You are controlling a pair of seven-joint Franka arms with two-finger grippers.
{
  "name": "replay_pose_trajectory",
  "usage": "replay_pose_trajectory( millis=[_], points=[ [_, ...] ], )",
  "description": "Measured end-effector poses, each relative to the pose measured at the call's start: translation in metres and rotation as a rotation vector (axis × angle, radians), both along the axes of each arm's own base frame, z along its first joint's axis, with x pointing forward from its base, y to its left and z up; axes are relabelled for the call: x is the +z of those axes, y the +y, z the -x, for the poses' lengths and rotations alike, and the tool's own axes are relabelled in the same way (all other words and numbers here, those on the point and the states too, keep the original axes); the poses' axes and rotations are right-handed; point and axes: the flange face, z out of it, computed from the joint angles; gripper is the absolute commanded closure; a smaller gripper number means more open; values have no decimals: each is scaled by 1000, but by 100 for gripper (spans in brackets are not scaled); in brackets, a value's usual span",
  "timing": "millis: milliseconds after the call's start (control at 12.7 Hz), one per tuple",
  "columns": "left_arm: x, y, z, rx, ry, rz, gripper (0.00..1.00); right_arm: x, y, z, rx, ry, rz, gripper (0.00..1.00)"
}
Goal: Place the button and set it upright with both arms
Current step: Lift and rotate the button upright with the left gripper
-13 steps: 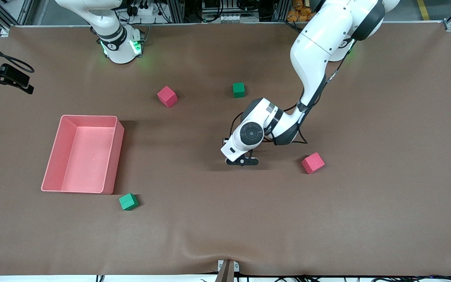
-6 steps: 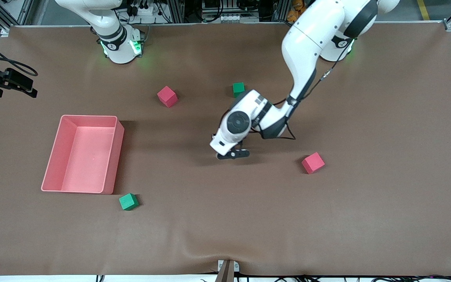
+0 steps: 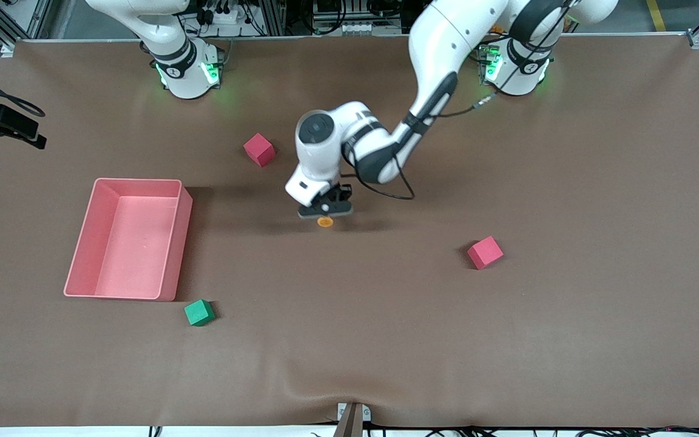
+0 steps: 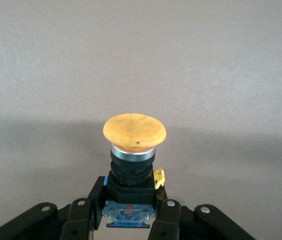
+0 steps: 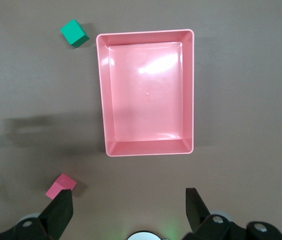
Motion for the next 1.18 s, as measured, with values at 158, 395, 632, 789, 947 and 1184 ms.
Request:
replay_pose_trajectory(
  millis=[158, 395, 632, 789, 947, 1184],
  points=[
    [0, -20, 26, 2, -145, -38, 100, 2, -1, 0, -2, -7, 1, 0],
    [-17, -44, 70, 42, -382, -55, 100, 11, 2, -1, 8, -28, 2, 0],
    [-54, -54, 98, 39, -601, -25, 100, 12, 2, 0, 6, -27, 1, 0],
    [-65, -57, 103, 42, -710, 30, 100, 12, 1, 1, 5, -20, 1, 0],
    [-76, -57, 104, 18, -796, 71, 100, 10, 1, 2, 5, -6, -1, 0],
    [-114, -51, 114, -45, -898, 124, 100, 10, 3, 2, 8, -3, -2, 0]
  ],
)
